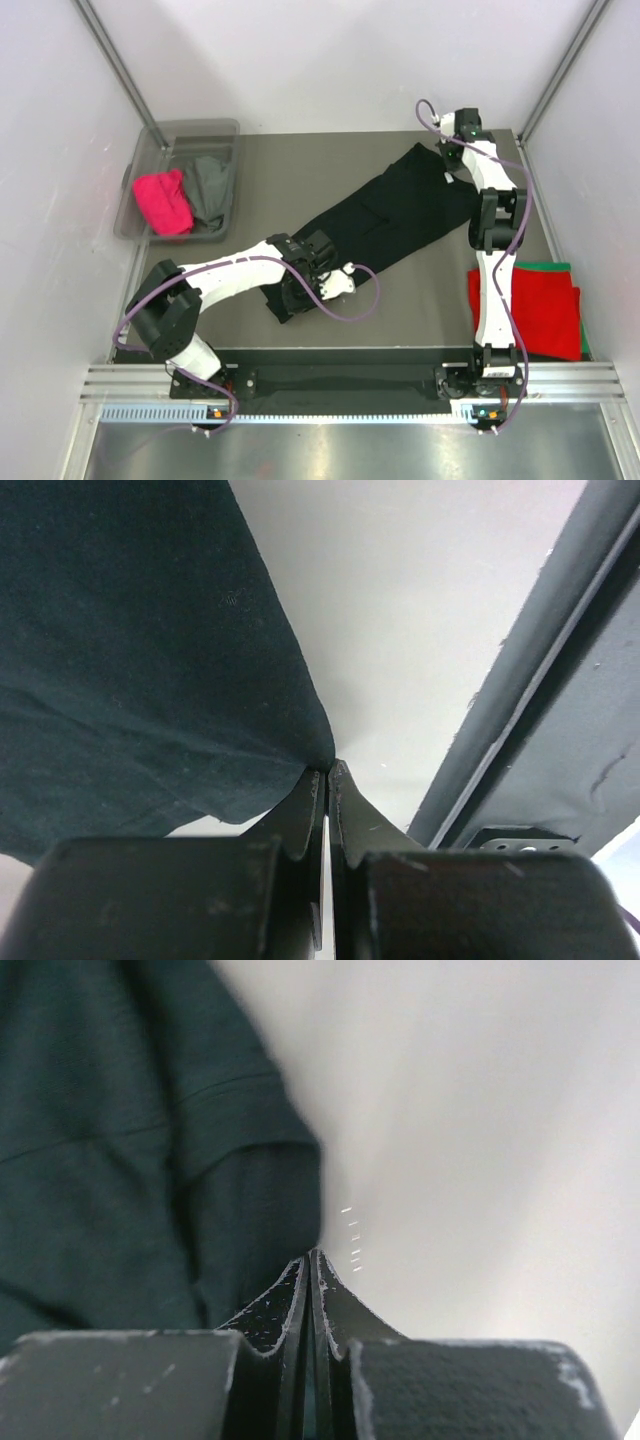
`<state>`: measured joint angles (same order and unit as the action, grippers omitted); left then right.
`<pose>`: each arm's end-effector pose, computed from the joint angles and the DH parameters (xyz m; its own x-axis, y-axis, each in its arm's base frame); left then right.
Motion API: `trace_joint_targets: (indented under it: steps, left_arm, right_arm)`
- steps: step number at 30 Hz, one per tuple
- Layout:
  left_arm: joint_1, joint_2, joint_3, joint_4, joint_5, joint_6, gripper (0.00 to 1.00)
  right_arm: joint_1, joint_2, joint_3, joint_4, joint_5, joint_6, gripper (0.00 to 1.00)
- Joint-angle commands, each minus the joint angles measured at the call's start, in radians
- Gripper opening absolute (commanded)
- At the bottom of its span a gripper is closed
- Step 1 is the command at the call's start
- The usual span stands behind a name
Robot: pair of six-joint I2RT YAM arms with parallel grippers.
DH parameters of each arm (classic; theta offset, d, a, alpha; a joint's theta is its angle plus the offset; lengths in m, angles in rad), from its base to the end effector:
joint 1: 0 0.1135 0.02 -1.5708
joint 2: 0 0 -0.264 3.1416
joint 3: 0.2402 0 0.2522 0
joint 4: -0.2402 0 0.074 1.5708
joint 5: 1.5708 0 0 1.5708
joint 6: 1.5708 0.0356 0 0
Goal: Fold and stack the t-shirts
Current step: Fold the tshirt
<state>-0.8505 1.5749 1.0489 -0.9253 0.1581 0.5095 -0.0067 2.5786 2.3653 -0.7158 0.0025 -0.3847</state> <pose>0.1779 -0.2112 0.1980 -0.2037 0.9623 -0.1803 0.9782 0.1923 -0.0783 0.5610 -0.0038 0.1734 -0.7456 -0.3703 -0.5541 -0.2930 0.9289 -0.2265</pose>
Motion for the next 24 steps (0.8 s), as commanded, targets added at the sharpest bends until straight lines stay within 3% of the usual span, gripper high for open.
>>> trace_joint_targets:
  steps: [1,4,6,14,24]
  left_arm:
    - [-0.002,-0.016,0.017,-0.053,0.063,-0.011,0.00]
    - [-0.019,-0.013,0.023,-0.064,0.049,-0.012,0.00]
    - [-0.021,-0.018,0.026,-0.067,0.043,-0.011,0.00]
    - [-0.022,-0.019,0.026,-0.056,0.032,-0.012,0.00]
    - [-0.024,-0.010,0.036,-0.050,0.034,-0.017,0.00]
  right_arm:
    - [-0.001,0.011,0.052,0.092,0.071,0.006,0.00]
    - [-0.001,-0.008,0.035,0.107,0.129,0.029,0.04]
    - [-0.001,-0.047,-0.012,0.128,0.140,0.049,0.20]
    - [-0.041,-0.170,-0.132,0.121,-0.070,0.053,0.37]
    - [-0.039,-0.229,-0.218,0.107,-0.165,0.070,0.41]
